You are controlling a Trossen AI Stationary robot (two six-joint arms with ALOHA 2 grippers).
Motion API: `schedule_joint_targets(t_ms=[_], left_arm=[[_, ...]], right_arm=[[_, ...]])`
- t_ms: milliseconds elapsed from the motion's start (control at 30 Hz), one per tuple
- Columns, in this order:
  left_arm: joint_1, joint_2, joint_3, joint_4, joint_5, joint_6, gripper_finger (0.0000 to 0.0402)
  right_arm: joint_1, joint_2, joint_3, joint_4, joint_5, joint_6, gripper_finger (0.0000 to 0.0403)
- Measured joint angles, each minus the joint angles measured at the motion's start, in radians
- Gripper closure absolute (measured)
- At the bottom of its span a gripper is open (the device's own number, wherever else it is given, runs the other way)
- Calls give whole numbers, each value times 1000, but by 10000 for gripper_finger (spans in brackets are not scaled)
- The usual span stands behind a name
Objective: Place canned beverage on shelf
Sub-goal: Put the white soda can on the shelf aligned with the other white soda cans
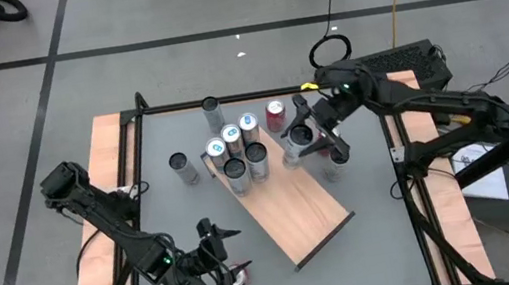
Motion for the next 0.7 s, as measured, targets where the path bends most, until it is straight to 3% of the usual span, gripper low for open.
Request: schedule_joint_targets(t_ms=[233, 700], left_arm=[[-1, 0, 0, -17, 0, 0, 34], [3, 0, 0, -23, 0, 0, 34]], right_arm=[[-39, 82, 19, -45, -126, -108, 174], [-97, 159, 20, 11, -174, -116, 174]])
